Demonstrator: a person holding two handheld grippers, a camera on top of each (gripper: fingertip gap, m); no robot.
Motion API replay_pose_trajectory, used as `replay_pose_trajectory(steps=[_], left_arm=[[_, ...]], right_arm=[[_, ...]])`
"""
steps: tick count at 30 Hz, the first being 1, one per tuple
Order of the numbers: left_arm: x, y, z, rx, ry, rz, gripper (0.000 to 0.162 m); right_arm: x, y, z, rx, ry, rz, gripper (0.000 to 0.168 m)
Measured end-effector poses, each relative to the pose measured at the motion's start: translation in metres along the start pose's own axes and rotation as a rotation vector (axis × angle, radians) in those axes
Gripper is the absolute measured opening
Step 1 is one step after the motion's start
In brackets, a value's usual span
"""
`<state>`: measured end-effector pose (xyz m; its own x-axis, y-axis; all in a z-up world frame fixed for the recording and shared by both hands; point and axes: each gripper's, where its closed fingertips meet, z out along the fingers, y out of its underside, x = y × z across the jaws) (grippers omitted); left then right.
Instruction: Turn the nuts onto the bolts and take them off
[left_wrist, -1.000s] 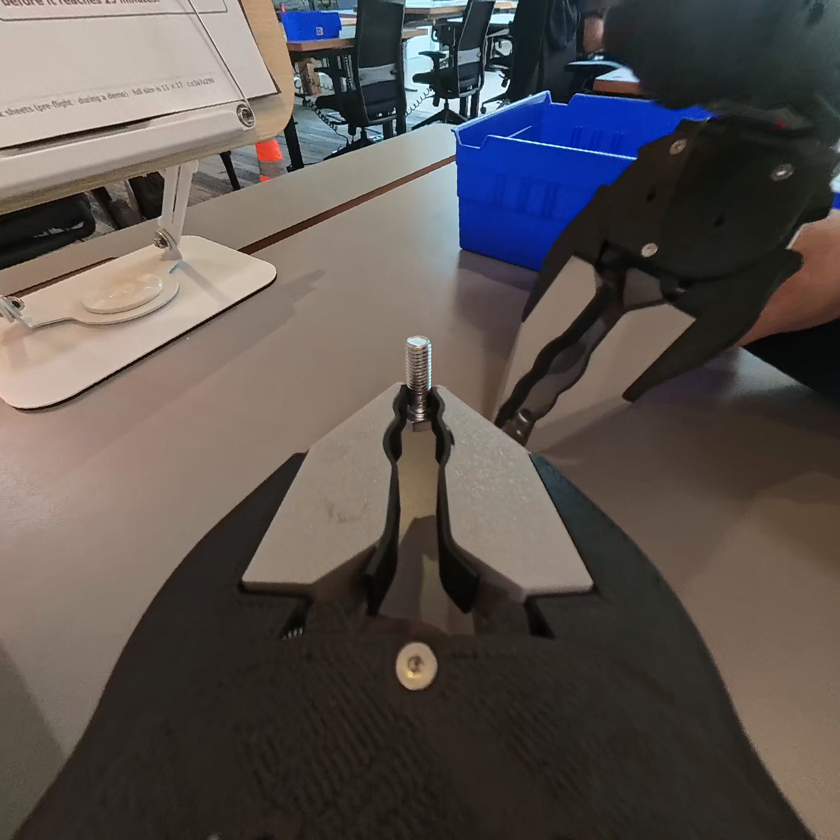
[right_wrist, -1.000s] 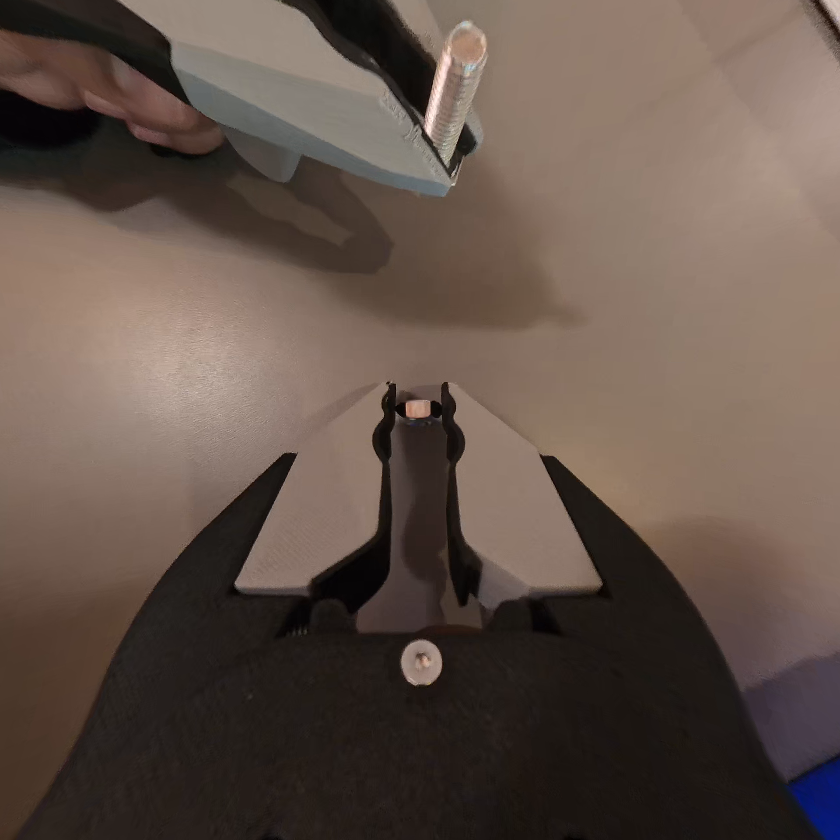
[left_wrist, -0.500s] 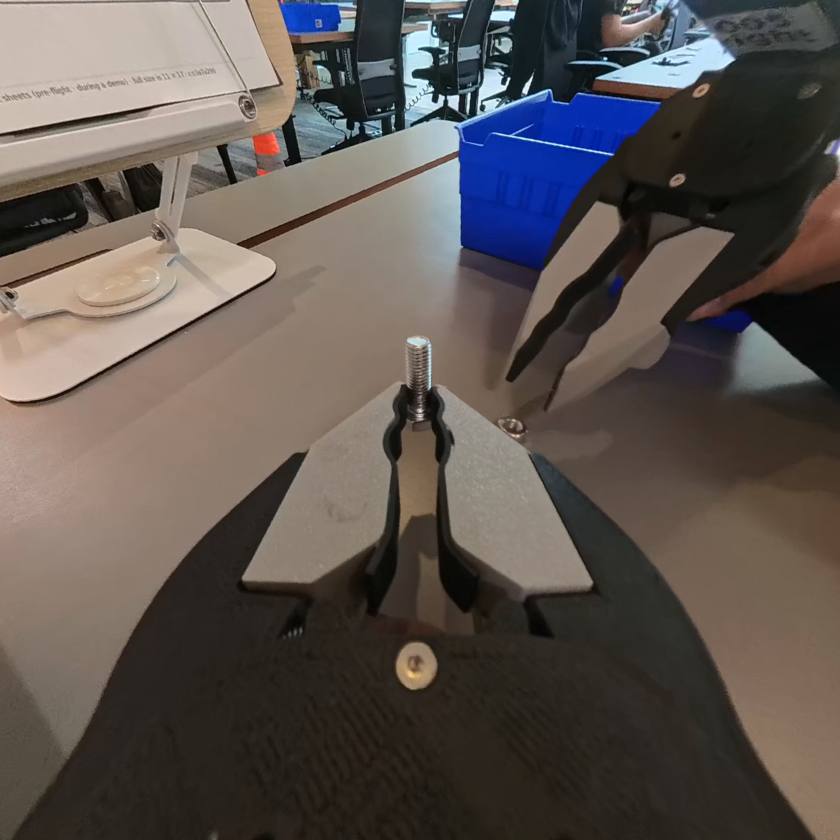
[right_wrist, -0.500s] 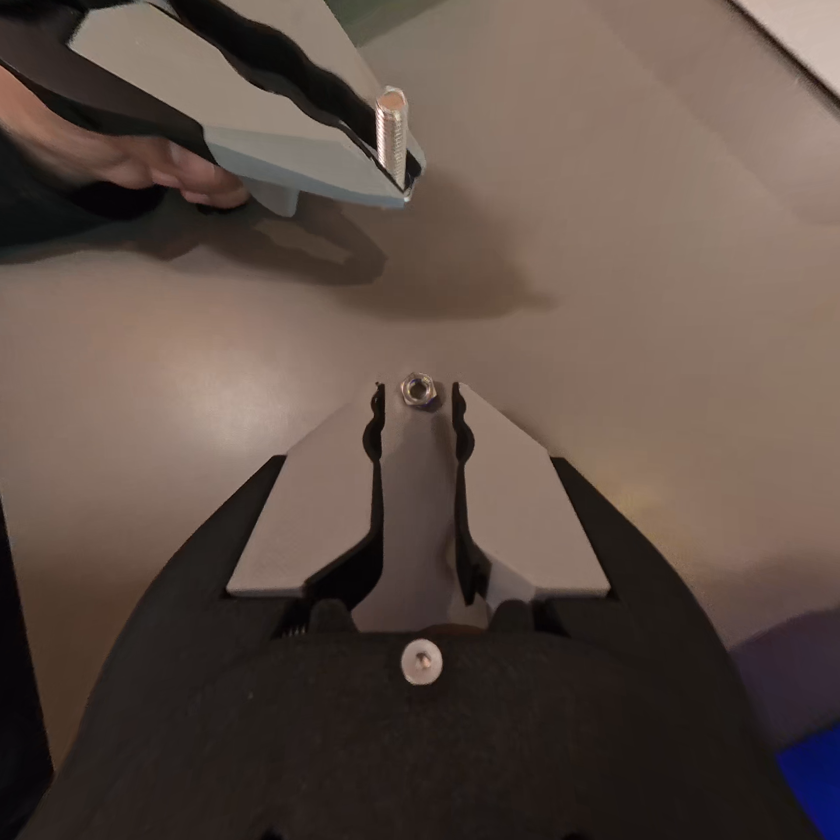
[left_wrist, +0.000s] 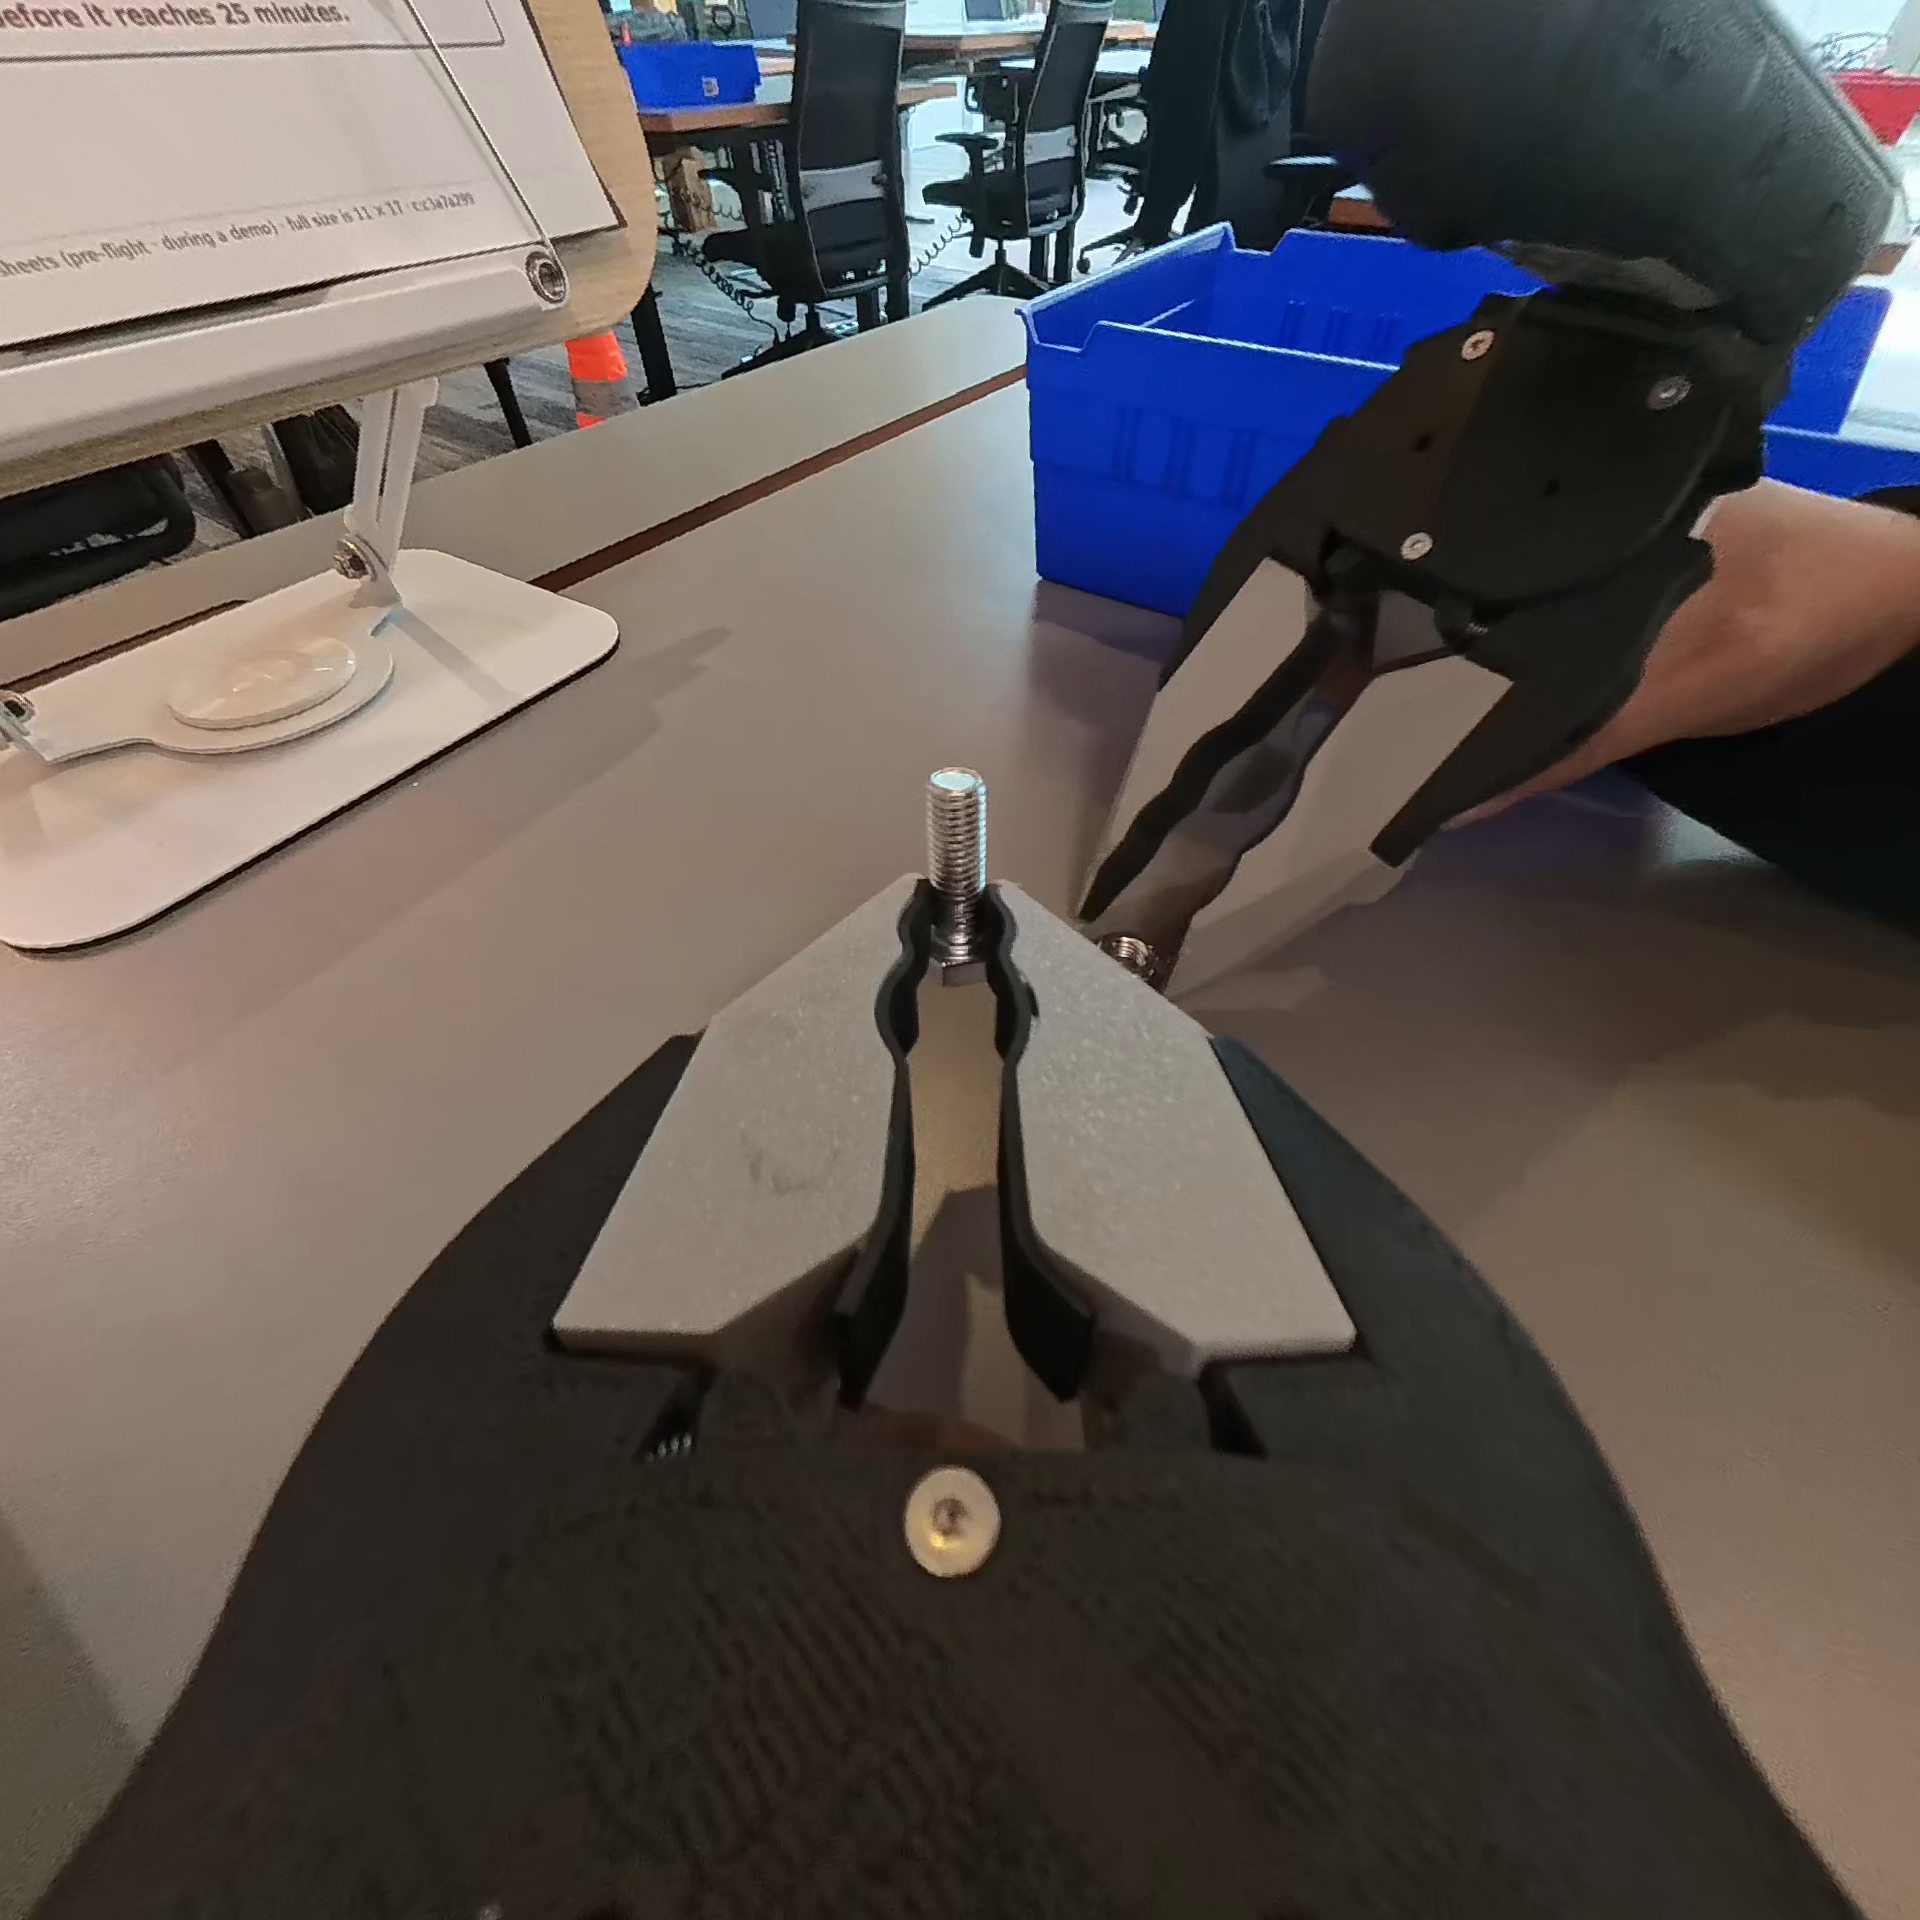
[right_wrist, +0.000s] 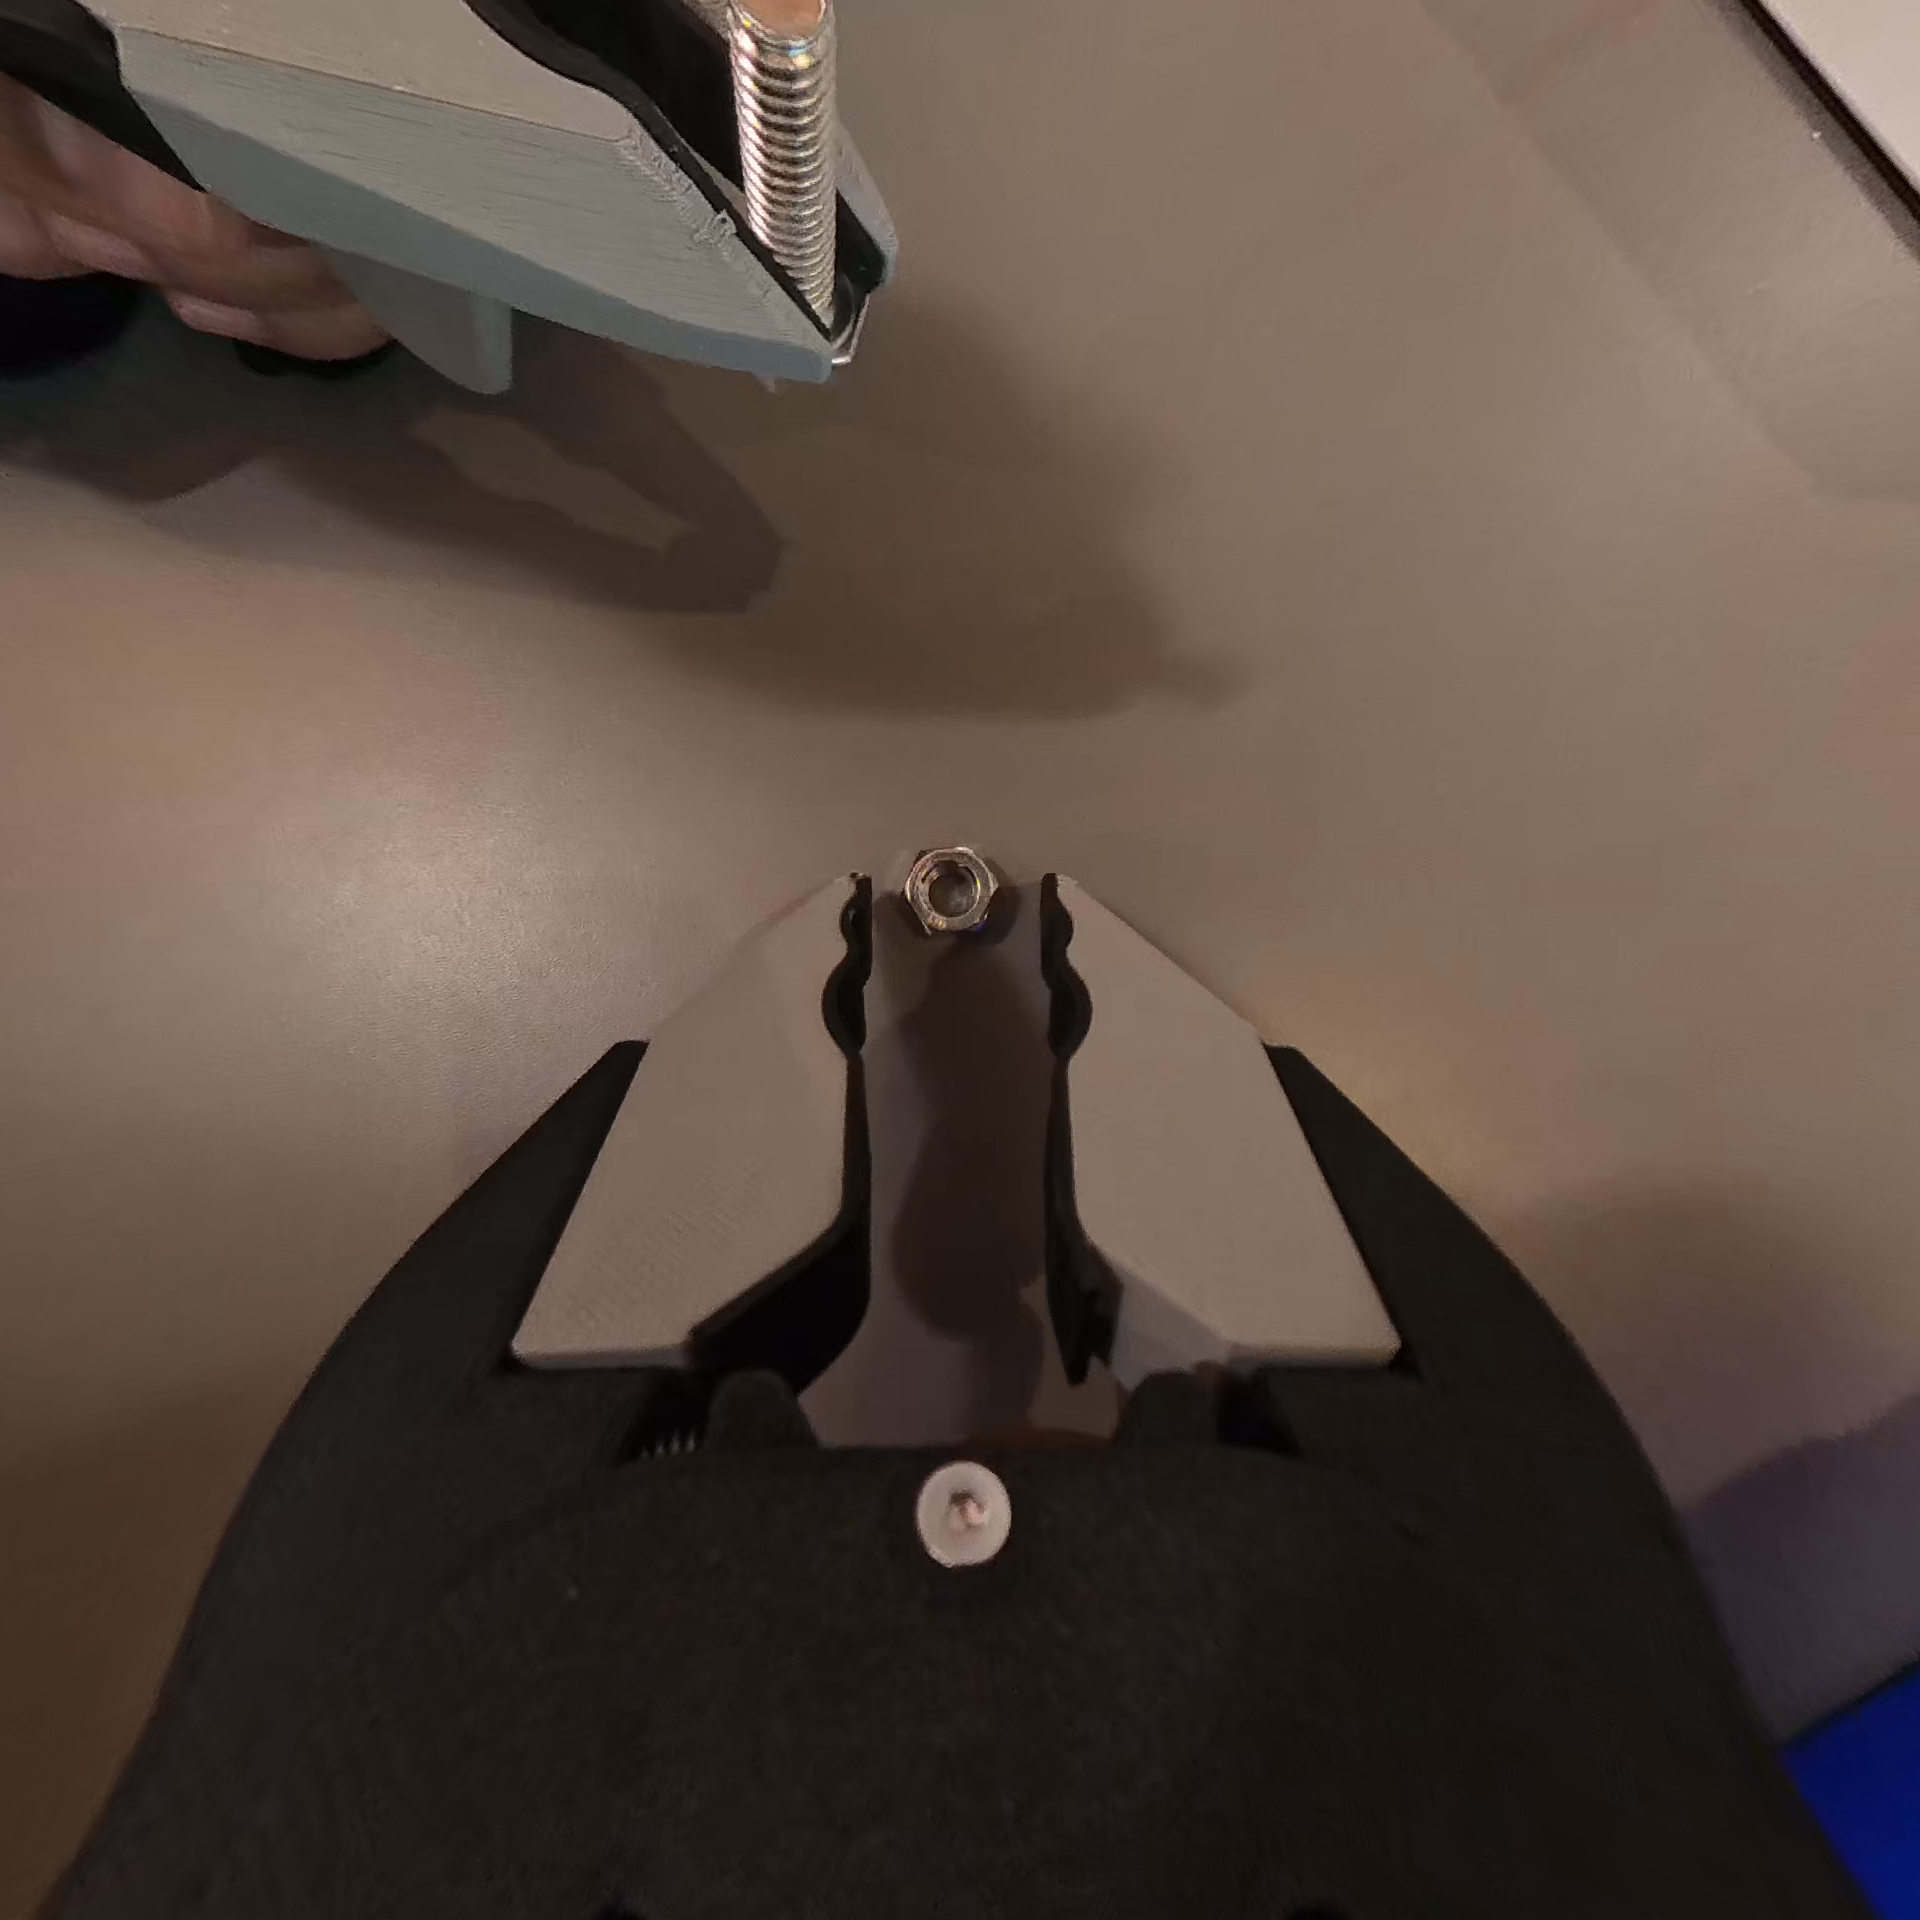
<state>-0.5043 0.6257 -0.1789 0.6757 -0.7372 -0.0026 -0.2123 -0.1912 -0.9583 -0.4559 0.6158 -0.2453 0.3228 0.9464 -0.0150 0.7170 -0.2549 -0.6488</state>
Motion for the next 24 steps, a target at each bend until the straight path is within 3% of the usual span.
replay_pose_trajectory(steps=[5,15,21,24], left_arm=[[0.001,0.000,0.000,-0.002,0.001,0.004,0.007],[0.006,0.002,0.001,-0.012,0.030,0.005,0.007],[0.038,-0.008,-0.007,0.065,0.273,0.012,0.007],[0.049,-0.011,-0.013,0.091,0.358,0.032,0.007]], right_arm=[[0.001,0.001,0.004,-0.004,0.022,-0.028,0.017],[0.003,-0.005,0.001,0.035,0.020,0.002,0.016],[-0.017,-0.041,-0.043,0.232,-0.106,0.057,0.016],[-0.033,-0.059,-0.077,0.276,-0.105,-0.007,0.016]])
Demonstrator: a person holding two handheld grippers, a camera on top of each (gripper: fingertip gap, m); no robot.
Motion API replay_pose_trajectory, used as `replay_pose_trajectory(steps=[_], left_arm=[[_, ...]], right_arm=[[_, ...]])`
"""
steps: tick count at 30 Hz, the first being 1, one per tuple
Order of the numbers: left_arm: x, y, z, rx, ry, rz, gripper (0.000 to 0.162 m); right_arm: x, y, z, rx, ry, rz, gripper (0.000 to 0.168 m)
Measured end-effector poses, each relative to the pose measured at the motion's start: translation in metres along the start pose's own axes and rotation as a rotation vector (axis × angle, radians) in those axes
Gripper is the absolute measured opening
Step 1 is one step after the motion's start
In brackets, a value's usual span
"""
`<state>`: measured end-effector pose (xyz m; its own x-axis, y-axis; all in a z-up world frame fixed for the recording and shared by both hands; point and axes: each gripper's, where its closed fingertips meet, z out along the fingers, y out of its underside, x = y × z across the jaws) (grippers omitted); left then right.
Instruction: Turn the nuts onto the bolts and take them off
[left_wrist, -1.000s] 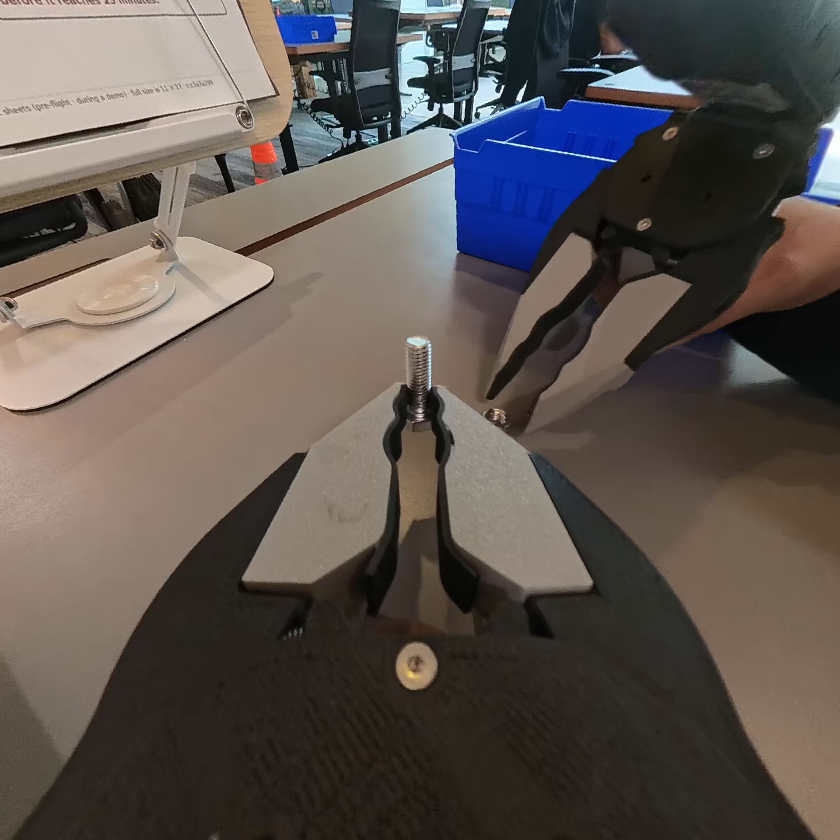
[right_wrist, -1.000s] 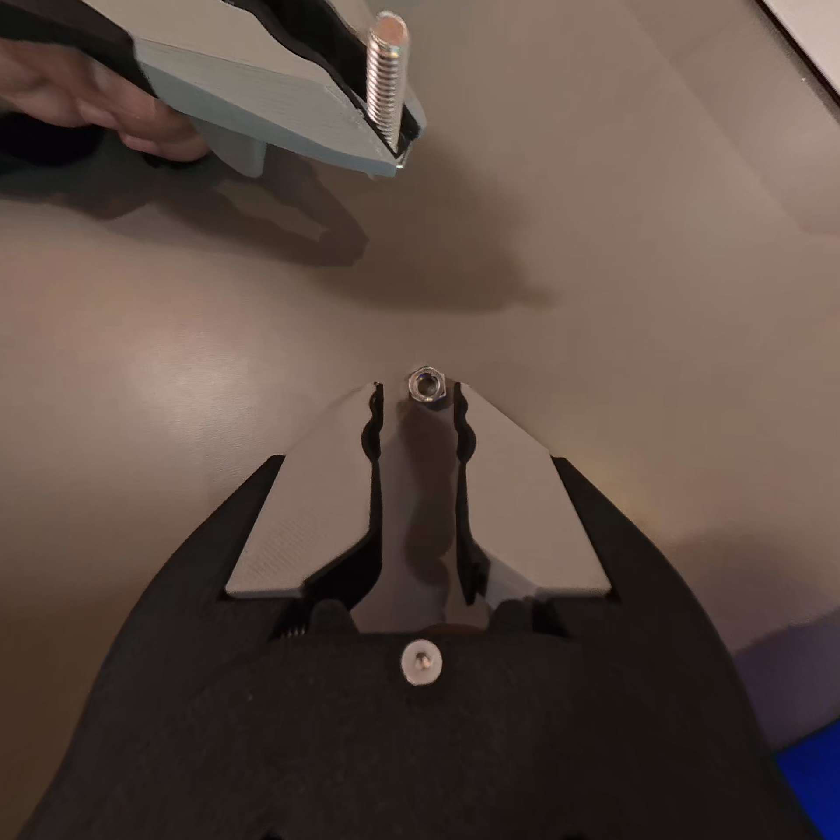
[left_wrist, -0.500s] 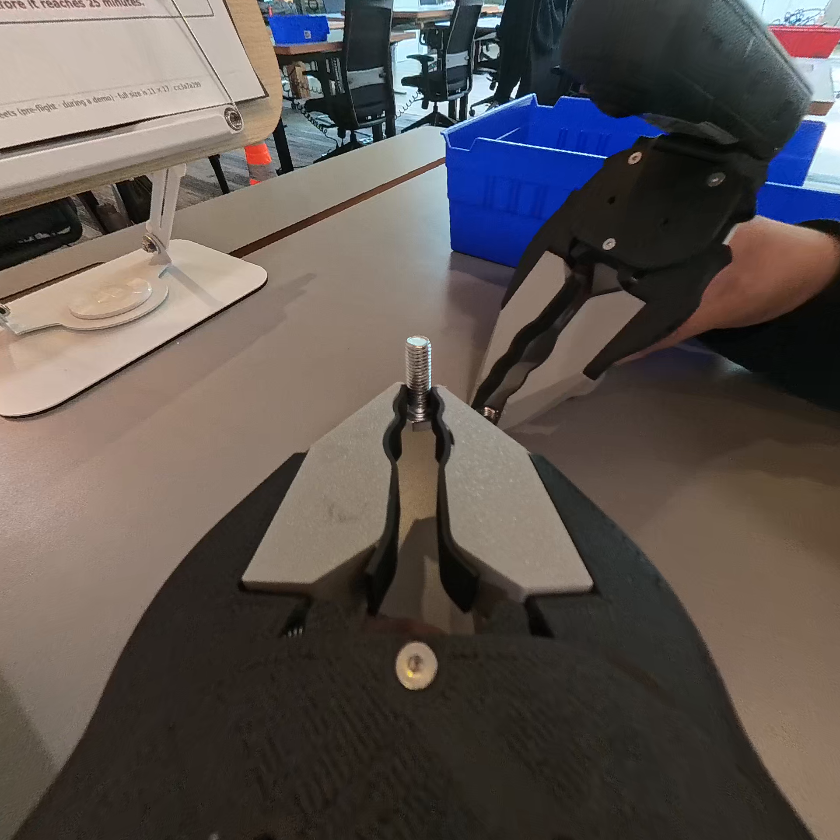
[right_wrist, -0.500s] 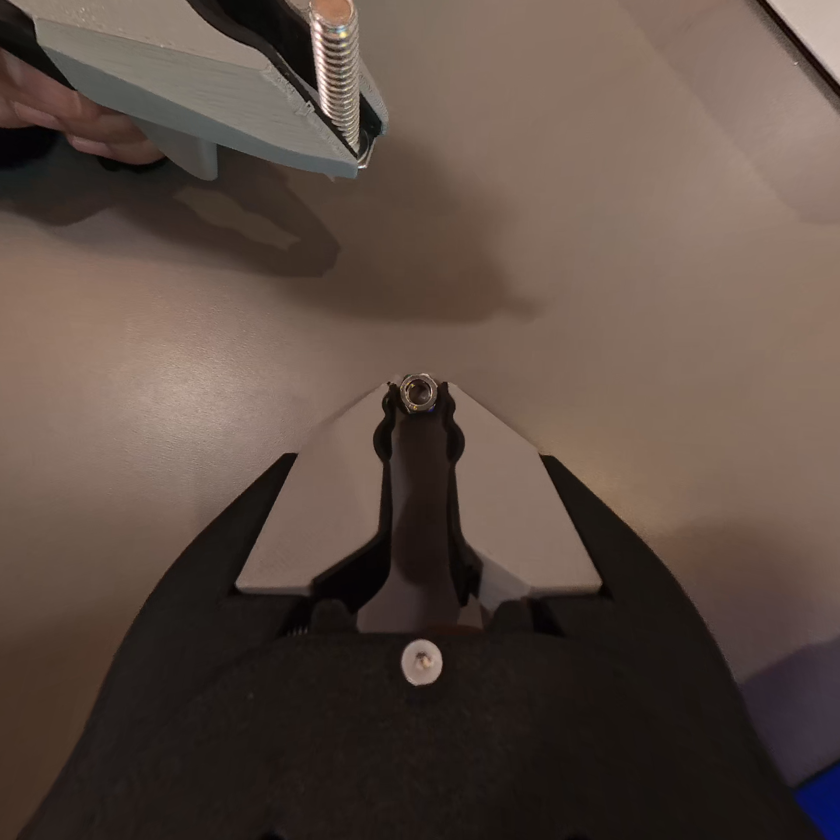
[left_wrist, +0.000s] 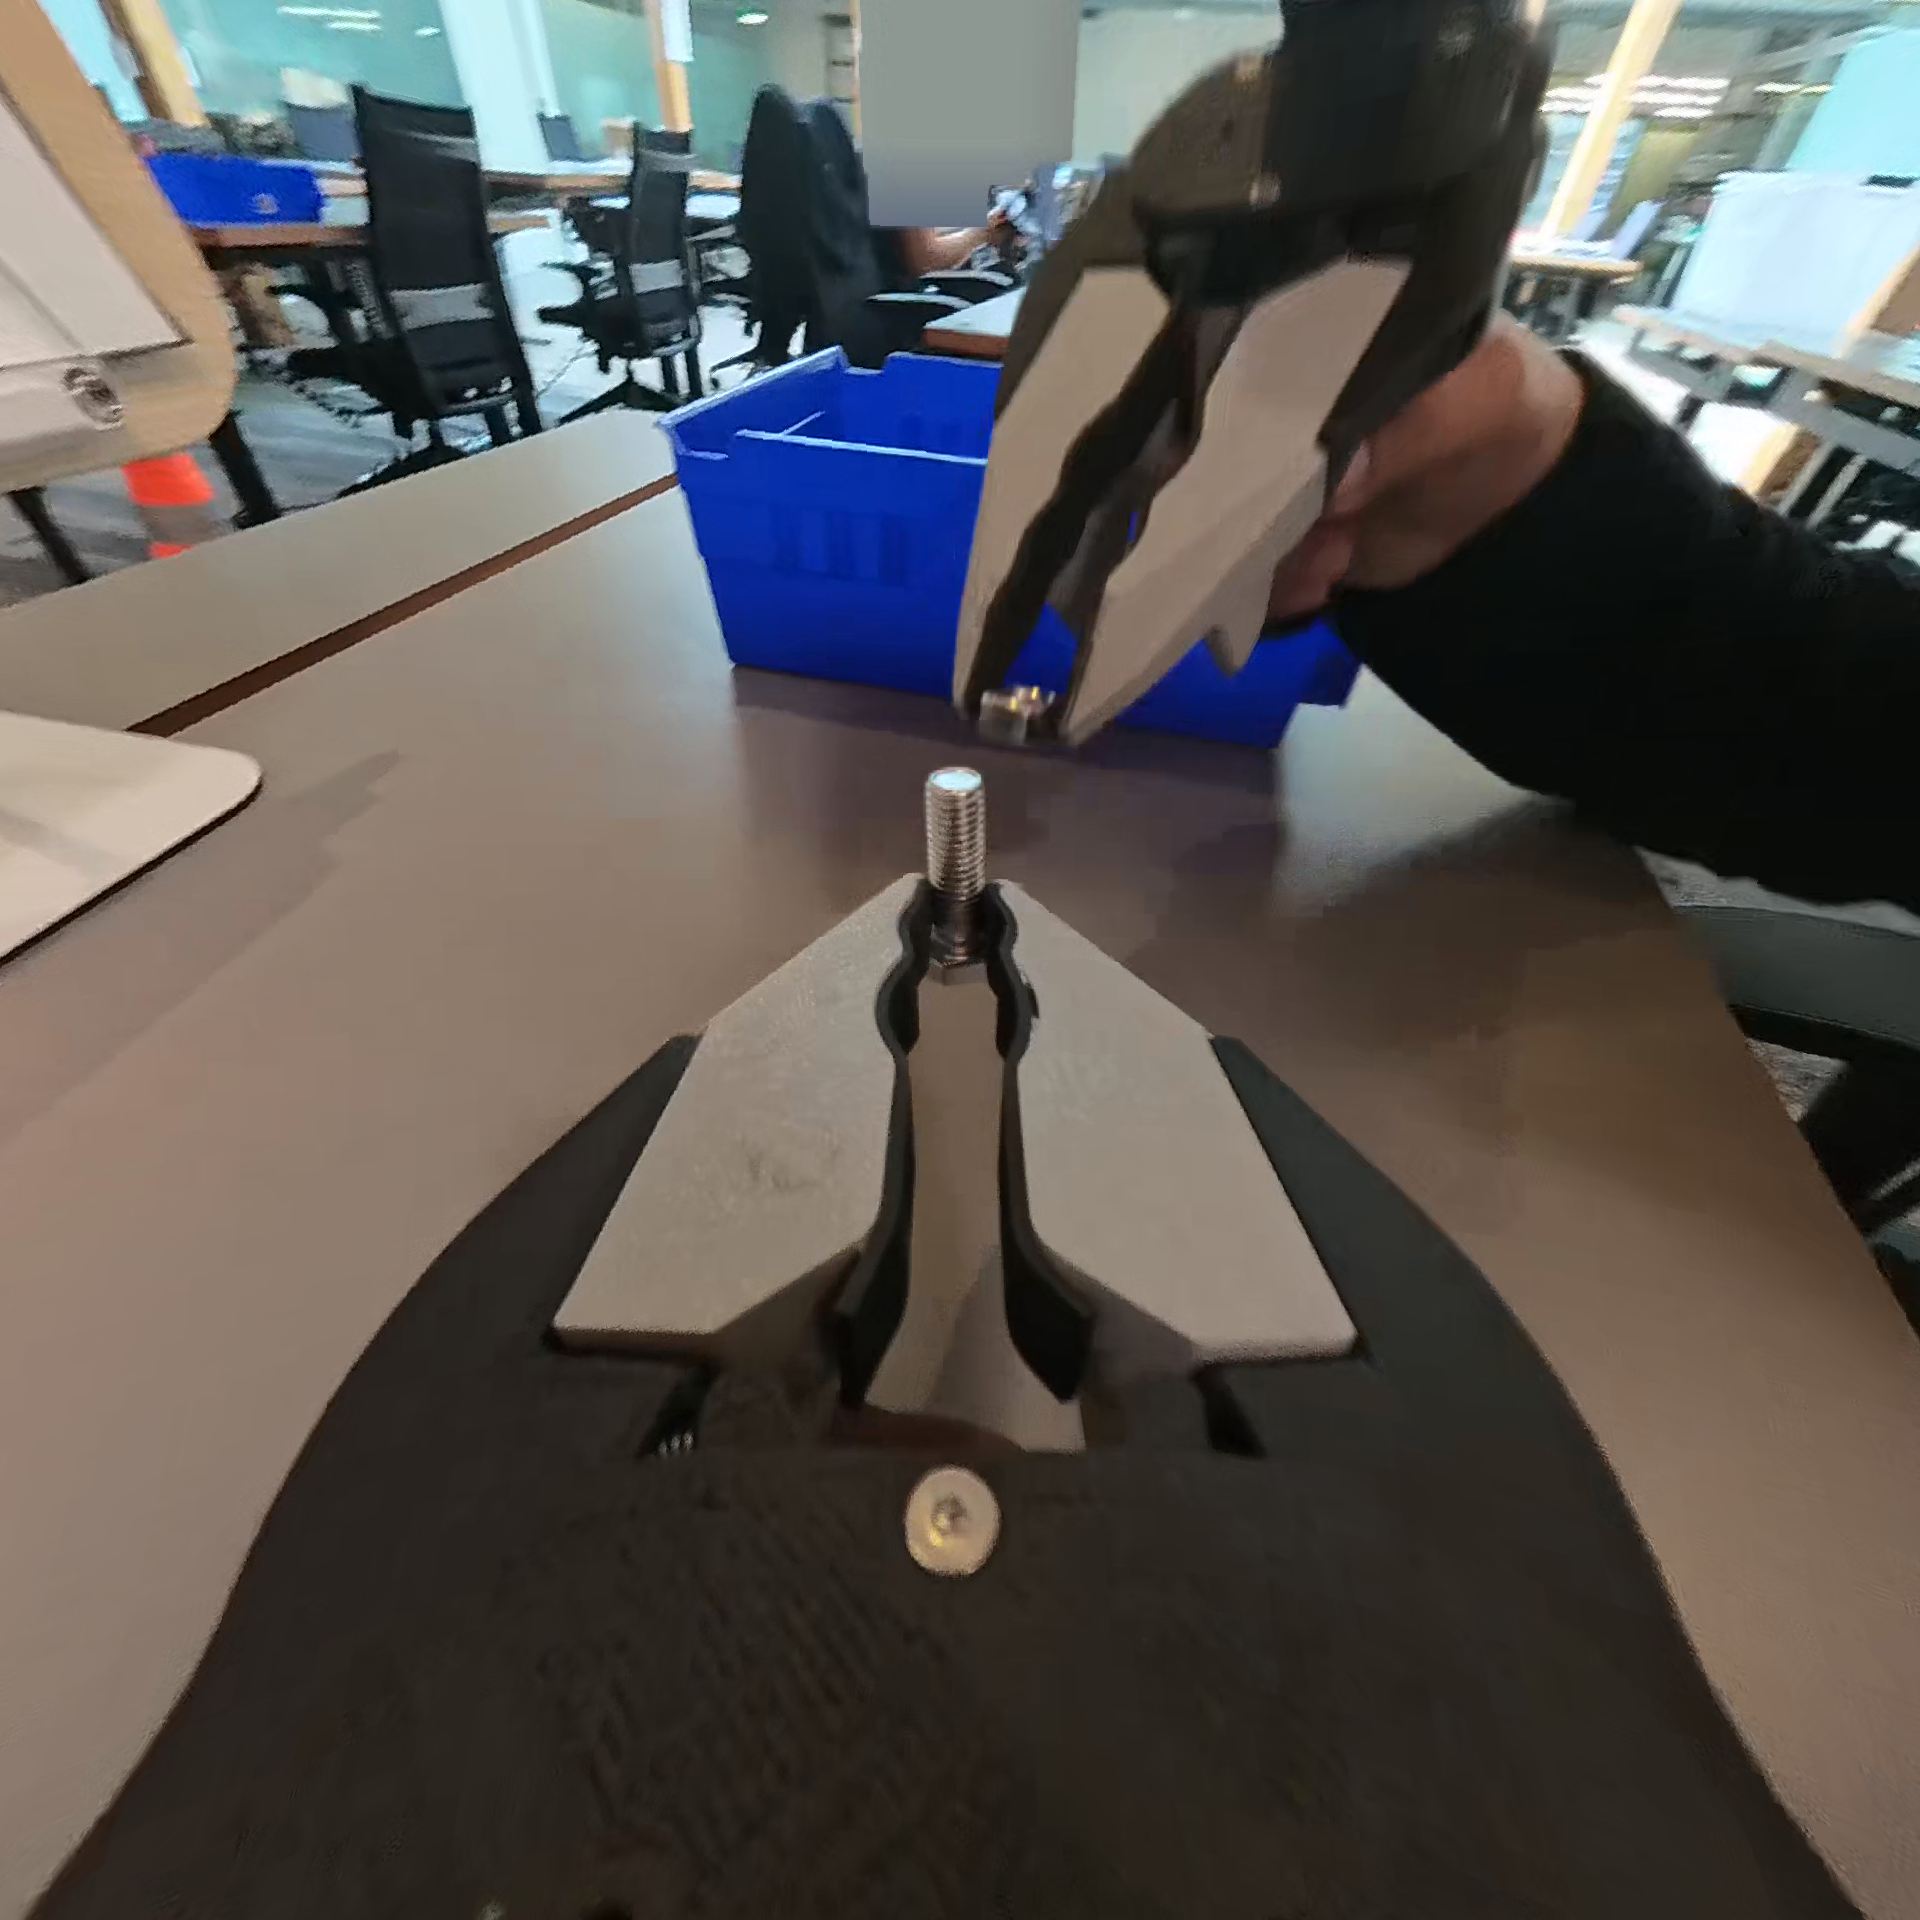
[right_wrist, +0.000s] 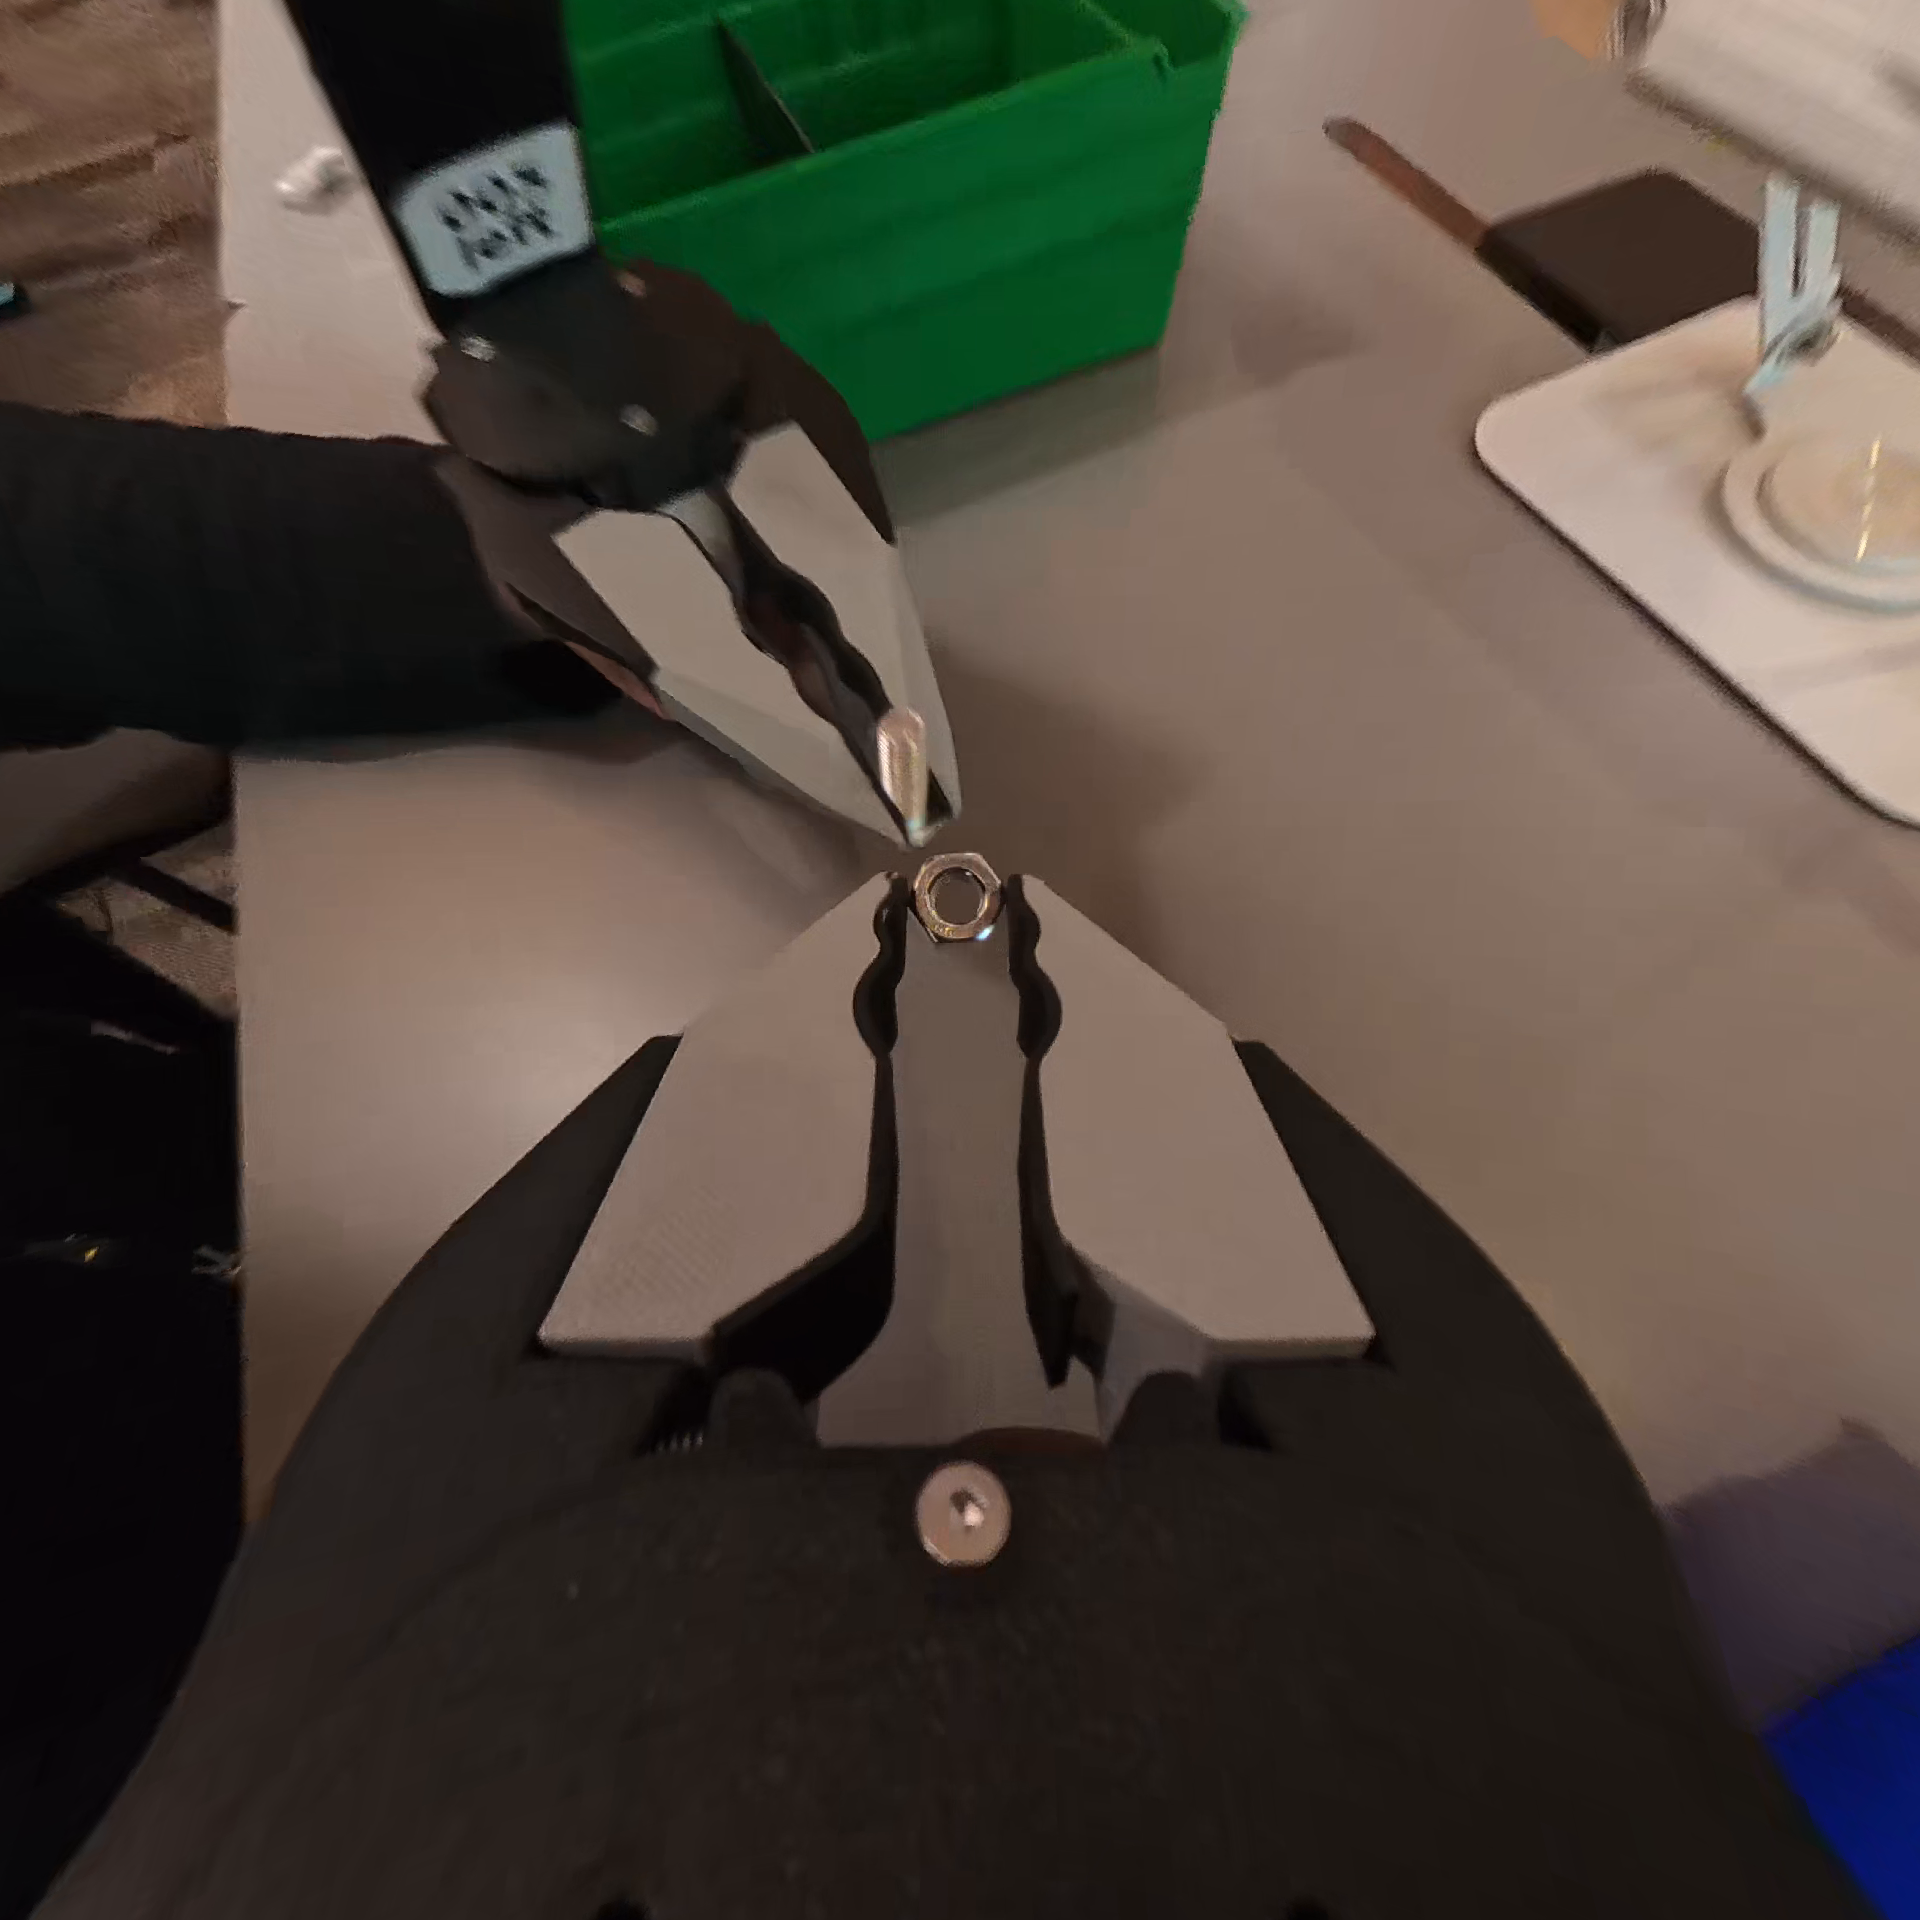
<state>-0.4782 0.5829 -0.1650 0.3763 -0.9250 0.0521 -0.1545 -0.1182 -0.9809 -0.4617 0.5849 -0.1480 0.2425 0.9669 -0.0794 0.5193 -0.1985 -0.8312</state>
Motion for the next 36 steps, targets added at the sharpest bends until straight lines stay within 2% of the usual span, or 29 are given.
replay_pose_trajectory(steps=[5,15,36], left_arm=[[0.023,-0.011,-0.002,0.074,0.086,0.076,0.007],[0.034,-0.023,-0.005,0.108,0.088,0.131,0.007],[0.028,-0.023,-0.005,0.091,0.048,0.140,0.007]], right_arm=[[-0.030,-0.027,-0.021,-0.073,-0.037,-0.098,0.016],[-0.041,-0.031,-0.010,-0.228,-0.003,-0.181,0.017],[-0.039,-0.034,0.000,-0.243,-0.009,-0.179,0.016]])
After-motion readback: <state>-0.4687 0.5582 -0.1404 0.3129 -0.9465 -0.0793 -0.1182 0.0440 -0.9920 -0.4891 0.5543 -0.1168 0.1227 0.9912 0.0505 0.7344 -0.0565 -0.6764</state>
